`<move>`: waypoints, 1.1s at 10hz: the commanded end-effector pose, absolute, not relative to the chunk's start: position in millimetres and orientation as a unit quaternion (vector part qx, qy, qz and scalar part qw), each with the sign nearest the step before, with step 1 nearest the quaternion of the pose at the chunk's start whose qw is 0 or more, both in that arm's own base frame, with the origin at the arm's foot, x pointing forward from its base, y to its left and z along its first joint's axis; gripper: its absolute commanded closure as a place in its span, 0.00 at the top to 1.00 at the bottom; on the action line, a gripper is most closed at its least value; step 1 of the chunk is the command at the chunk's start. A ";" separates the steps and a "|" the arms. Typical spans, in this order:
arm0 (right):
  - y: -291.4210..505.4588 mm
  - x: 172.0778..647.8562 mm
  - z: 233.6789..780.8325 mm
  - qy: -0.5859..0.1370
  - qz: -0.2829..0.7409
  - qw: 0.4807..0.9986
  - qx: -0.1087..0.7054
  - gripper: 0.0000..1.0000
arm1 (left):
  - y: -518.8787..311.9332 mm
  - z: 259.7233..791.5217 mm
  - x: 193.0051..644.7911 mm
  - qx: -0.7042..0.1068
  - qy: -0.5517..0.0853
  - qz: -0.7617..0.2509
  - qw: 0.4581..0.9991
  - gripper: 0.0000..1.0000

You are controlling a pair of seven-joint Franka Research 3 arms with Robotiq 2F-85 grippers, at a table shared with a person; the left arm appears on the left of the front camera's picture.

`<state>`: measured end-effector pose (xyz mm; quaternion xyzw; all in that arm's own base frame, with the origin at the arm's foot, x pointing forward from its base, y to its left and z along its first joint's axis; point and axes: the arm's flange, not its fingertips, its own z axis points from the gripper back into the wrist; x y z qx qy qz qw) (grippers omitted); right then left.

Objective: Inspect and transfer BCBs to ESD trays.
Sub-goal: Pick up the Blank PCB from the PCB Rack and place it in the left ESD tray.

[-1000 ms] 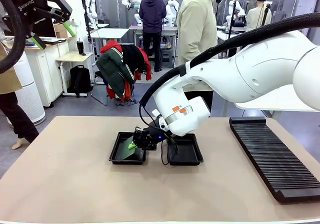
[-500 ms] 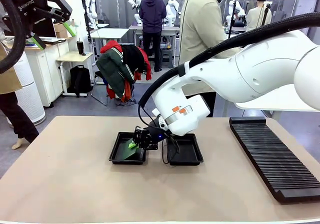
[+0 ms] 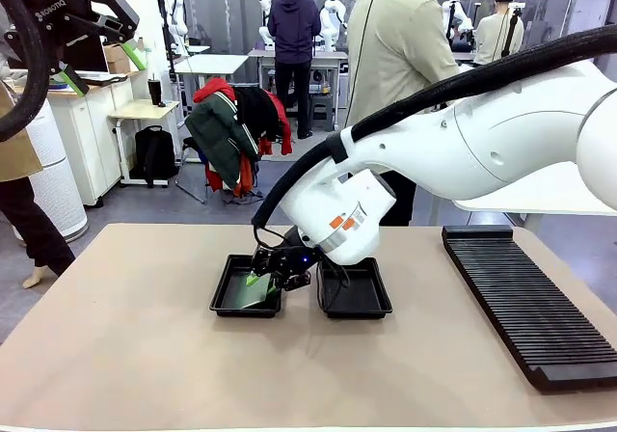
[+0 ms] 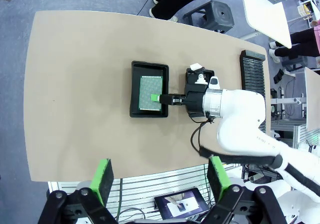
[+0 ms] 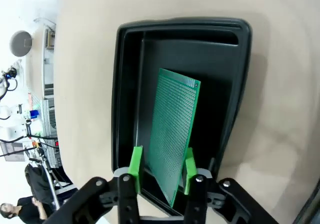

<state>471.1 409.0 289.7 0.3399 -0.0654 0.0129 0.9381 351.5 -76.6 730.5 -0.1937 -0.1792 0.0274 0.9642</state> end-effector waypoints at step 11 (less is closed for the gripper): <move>459.5 461.5 427.4 -0.072 0.069 0.994 0.051 1.00 | -76.8 730.2 351.7 -0.196 -0.179 0.028 0.964 1.00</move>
